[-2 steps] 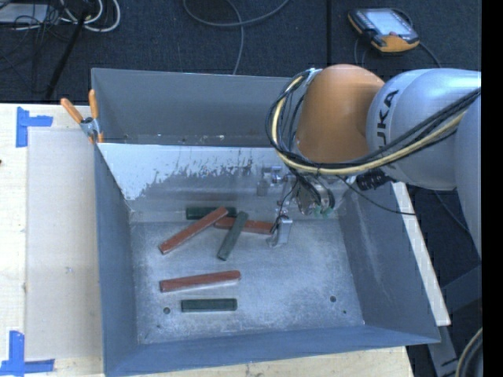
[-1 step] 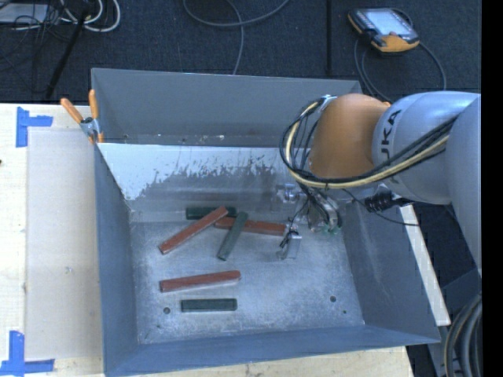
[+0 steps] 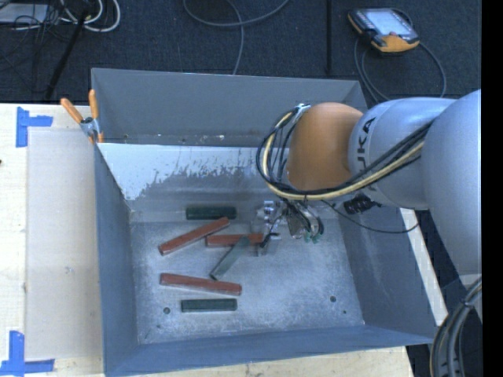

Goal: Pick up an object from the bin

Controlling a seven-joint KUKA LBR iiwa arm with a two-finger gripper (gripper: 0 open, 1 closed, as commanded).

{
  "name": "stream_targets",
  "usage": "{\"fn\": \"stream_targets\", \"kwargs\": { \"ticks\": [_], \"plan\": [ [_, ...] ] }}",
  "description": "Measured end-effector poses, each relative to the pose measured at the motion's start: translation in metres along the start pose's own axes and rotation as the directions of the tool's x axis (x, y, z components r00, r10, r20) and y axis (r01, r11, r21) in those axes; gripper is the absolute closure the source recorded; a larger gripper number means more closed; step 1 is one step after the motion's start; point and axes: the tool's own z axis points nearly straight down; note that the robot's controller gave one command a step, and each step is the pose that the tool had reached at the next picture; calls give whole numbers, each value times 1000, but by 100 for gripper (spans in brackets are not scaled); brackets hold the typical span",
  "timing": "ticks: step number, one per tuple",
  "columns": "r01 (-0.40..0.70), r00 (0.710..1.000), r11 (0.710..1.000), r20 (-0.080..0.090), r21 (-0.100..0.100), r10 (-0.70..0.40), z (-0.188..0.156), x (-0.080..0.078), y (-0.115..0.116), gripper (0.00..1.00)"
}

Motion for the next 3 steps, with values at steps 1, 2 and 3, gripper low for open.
{"fn": "stream_targets", "kwargs": {
  "ticks": [1, 2, 3],
  "plan": [
    [0, 1000, 1000, 0, 0, 0, 0, 0, 0, 100],
    [-46, 999, 999, 0, 1, 46, -96, 23, -31, 100],
    [-47, 999, 999, 0, 1, 47, -96, 23, -31, 100]
  ]
}}
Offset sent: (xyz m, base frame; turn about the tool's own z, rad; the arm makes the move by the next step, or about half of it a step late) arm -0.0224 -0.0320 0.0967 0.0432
